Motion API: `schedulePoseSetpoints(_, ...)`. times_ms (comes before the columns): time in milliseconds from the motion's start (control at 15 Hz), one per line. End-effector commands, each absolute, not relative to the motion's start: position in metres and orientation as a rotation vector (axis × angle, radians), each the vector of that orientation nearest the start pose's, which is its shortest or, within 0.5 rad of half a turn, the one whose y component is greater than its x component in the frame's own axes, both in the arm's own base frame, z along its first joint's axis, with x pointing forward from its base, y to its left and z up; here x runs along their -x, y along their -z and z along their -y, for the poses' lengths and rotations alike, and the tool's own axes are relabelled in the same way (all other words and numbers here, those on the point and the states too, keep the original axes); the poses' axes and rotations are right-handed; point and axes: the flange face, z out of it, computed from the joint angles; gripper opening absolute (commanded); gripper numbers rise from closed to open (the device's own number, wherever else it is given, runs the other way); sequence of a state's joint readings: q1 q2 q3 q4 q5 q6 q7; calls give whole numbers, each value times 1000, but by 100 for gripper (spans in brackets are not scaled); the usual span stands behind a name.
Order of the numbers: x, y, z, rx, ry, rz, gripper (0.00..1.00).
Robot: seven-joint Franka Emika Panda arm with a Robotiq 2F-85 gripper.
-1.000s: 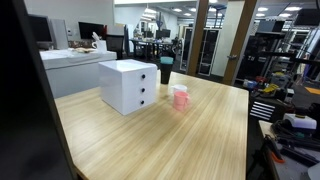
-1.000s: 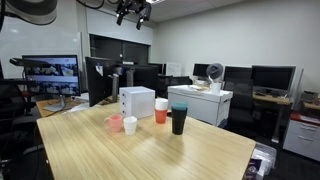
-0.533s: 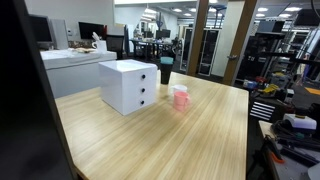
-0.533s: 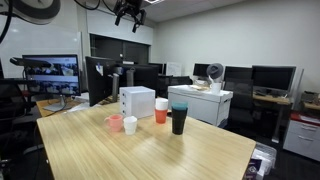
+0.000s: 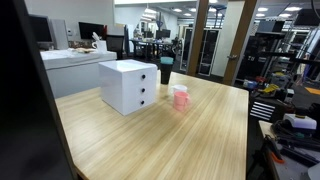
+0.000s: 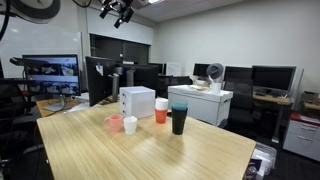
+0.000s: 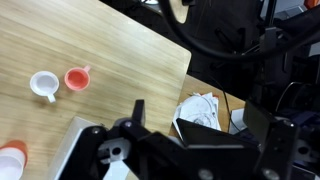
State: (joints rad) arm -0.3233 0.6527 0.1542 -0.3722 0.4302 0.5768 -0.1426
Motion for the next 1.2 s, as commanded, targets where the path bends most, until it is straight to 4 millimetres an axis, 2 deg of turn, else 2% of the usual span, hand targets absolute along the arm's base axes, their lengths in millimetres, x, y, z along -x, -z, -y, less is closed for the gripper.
schedulePoseSetpoints(0, -543, -686, 102, 2570, -619, 255, 100)
schedulePoseSetpoints(200, -534, -683, 114, 2554, -702, 200, 100)
schedulePoseSetpoints(333, -535, -679, 121, 2557, -692, 224, 100)
schedulePoseSetpoints(600, -526, -666, 132, 2514, -869, 148, 100)
schedulePoseSetpoints(800, -517, -654, 143, 2462, -1036, 79, 100)
schedulePoseSetpoints(1133, -522, -617, 143, 2361, -1212, 32, 100)
